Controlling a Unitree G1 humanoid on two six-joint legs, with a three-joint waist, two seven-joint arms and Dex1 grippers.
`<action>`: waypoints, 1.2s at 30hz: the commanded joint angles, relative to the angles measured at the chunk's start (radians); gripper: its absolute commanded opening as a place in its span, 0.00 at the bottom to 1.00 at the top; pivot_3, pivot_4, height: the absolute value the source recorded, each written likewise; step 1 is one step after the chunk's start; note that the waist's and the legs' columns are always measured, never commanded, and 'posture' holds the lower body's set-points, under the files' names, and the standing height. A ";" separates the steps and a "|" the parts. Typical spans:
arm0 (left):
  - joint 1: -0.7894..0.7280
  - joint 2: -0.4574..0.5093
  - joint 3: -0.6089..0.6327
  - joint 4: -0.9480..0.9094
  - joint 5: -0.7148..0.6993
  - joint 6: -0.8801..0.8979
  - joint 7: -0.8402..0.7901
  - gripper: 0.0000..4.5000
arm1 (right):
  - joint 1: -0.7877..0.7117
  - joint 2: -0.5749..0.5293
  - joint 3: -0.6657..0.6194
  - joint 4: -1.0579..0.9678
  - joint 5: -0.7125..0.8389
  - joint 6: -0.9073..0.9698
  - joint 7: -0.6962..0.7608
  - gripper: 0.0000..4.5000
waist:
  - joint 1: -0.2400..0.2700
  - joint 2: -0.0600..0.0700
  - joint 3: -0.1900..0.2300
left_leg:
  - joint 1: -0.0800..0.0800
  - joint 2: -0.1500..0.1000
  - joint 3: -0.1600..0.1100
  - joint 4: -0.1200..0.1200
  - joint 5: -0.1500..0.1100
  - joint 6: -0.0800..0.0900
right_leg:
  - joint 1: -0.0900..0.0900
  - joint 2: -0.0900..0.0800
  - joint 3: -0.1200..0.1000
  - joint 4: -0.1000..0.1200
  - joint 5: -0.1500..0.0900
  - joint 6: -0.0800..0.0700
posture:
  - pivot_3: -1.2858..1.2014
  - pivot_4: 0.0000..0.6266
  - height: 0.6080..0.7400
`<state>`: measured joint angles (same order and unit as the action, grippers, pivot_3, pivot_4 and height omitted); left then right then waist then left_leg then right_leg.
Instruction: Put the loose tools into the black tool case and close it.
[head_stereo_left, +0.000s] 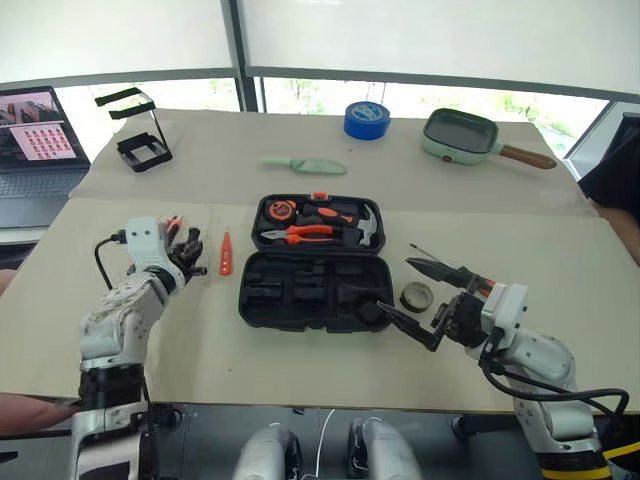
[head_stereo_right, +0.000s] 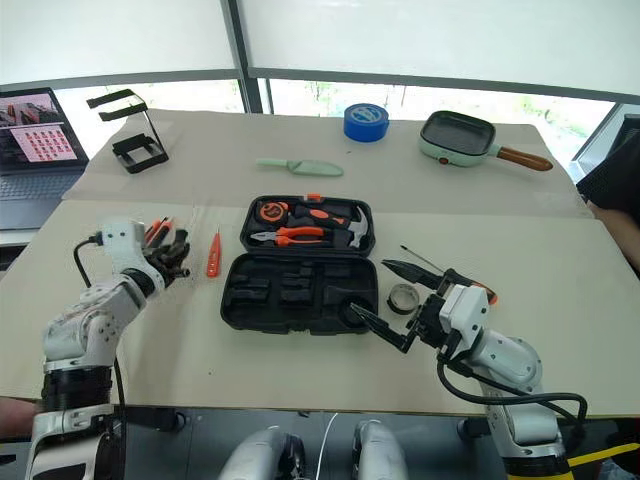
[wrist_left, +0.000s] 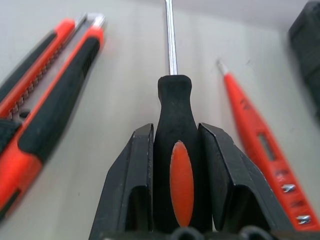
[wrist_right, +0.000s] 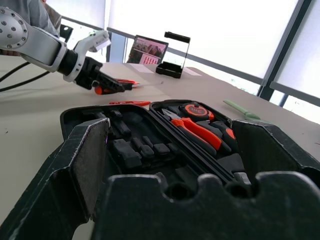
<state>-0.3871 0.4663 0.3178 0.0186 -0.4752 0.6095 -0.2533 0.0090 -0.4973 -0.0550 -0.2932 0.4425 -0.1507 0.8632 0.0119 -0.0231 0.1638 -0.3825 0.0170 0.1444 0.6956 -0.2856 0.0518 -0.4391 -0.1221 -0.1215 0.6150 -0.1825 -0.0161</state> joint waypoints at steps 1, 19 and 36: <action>0.012 0.082 -0.022 -0.121 -0.016 -0.226 -0.288 0.20 | -0.021 -0.030 -0.066 -0.039 0.025 0.001 -0.008 1.00 | 0.000 0.000 0.000 | 0.000 0.000 0.000 0.000 0.000 0.000 | 0.000 0.000 0.000 0.000 0.000 0.000 | 0.52 0.24 1.00; -0.422 0.115 -0.624 0.460 0.488 -0.831 -0.898 0.20 | -0.086 -0.220 -0.176 0.085 0.104 0.050 0.219 1.00 | -0.002 0.001 0.000 | -0.004 0.000 0.002 0.002 0.006 0.016 | -0.002 0.009 -0.002 -0.003 0.001 0.002 | 0.52 0.24 1.00; -0.455 0.097 -0.627 0.566 0.584 -0.829 -0.865 0.20 | -0.055 -0.197 -0.158 0.064 0.075 0.038 0.222 1.00 | 0.002 0.001 0.000 | -0.009 -0.001 0.002 0.014 -0.001 0.027 | -0.001 0.001 -0.002 -0.002 0.001 0.012 | 0.52 0.24 1.00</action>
<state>-0.8191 0.5677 -0.3222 0.5831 0.0959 -0.2344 -1.1428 -0.0347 -0.6950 -0.2054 -0.1911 0.5123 -0.0986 1.0810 0.0135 -0.0224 0.1639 -0.3912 0.0156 0.1458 0.7103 -0.2869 0.0792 -0.4398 -0.1210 -0.1238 0.6133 -0.1809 -0.0047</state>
